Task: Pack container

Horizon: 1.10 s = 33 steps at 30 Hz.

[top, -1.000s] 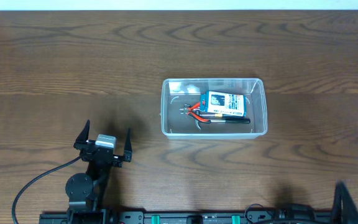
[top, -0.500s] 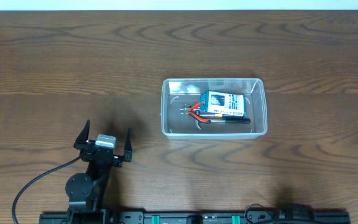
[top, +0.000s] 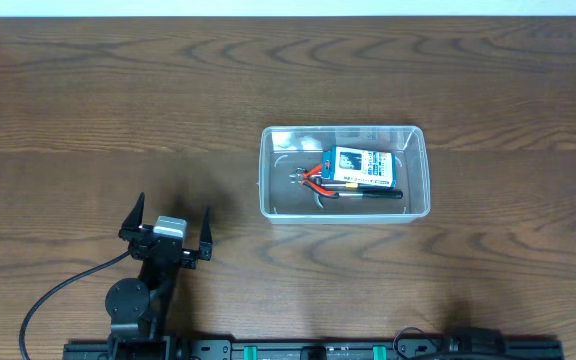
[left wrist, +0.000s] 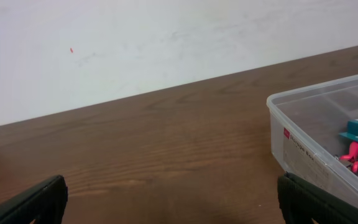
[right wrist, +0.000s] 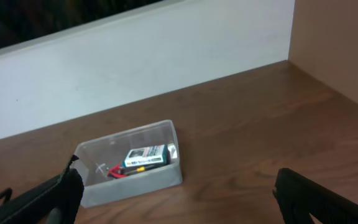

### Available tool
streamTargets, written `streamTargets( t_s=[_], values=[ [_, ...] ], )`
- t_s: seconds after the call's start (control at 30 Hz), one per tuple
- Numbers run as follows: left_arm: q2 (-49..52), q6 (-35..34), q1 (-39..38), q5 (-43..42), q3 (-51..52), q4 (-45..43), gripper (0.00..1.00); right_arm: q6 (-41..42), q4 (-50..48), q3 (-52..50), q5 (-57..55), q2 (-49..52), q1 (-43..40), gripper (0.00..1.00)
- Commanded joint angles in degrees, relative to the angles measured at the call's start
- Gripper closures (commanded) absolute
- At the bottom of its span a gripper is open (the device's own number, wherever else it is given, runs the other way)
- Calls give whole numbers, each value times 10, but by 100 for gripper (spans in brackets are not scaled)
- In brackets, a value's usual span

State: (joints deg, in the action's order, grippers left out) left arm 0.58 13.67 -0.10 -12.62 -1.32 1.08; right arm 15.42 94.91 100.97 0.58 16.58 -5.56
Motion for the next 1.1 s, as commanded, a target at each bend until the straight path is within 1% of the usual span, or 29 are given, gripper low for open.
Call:
streamTargets(
  t_s=[0.0,0.1,0.27,0.53,0.7,0.87,1.07],
  values=[
    [-3,-3,2,-2,11,19,2,4,-16,-1,-10,4,-4,1],
    [-3,-3,2,-2,11,19,2,-11,-28,-1,-17,4,-4,1],
    [-3,-3,2,-2,11,19,2,-61,-47,0,-17,4,-4,1],
    [-3,-3,2,-2,11,19,2,-66,-59,2,-17,4,-4,1],
    [-3,-3,2,-2,11,19,2,-99,-71,-7,-17,-12,-4,1],
    [-3,-3,2,-2,11,19,2,-163,-165,-85,-17,-76,-4,1],
    [-3,-3,2,-2,11,19,2,-170,-289,-225,-17,-152,-4,1]
  ],
)
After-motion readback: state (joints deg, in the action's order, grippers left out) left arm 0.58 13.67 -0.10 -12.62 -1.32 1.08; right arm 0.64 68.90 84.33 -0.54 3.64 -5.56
